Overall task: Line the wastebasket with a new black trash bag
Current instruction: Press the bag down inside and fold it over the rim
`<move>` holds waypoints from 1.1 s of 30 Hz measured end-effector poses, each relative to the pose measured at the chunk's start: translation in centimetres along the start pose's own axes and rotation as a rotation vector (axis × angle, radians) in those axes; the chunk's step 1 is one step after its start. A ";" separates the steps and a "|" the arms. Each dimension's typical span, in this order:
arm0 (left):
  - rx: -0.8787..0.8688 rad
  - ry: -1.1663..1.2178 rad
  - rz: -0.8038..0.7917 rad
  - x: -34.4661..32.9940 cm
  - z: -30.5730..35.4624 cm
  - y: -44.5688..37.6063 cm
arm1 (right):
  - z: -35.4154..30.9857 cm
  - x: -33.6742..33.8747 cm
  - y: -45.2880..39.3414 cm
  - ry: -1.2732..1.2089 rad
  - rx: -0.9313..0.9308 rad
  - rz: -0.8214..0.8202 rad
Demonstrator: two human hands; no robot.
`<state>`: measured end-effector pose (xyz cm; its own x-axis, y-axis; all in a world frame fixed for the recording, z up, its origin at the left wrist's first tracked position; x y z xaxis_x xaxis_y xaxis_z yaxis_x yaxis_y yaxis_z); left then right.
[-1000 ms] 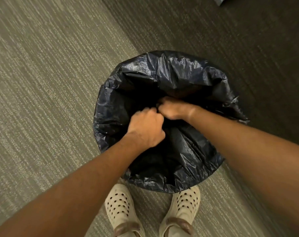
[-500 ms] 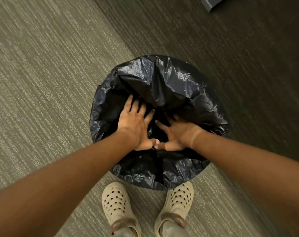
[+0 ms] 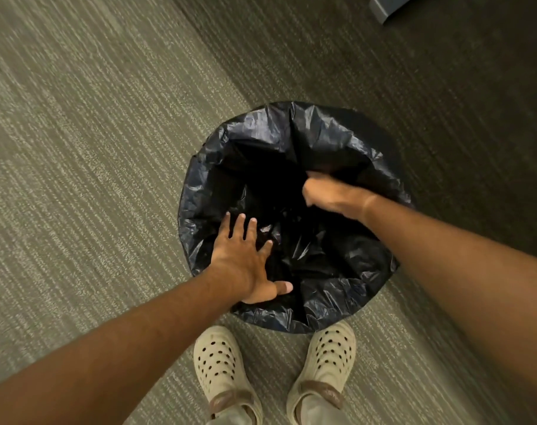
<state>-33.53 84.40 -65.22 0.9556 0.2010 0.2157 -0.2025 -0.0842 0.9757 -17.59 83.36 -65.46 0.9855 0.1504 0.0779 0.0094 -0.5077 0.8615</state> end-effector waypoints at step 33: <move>0.061 0.049 0.237 2.1 -2.3 -0.2 | 0.9 -1.7 -1.7 0.366 -0.032 -0.025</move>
<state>-32.00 87.09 -64.89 0.8710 0.2154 0.4415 -0.4051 -0.1933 0.8936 -19.09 83.25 -67.50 0.8592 0.4590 0.2259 0.0218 -0.4739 0.8803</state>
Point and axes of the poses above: each hand's wrist, its own y-axis away from the middle knuckle, its own x-axis out of the back of the hand, z = x × y, the point moved 10 cm from there along -y, towards the middle knuckle, and after that the axes turned 12 degrees about -z, right-handed, at the moved point
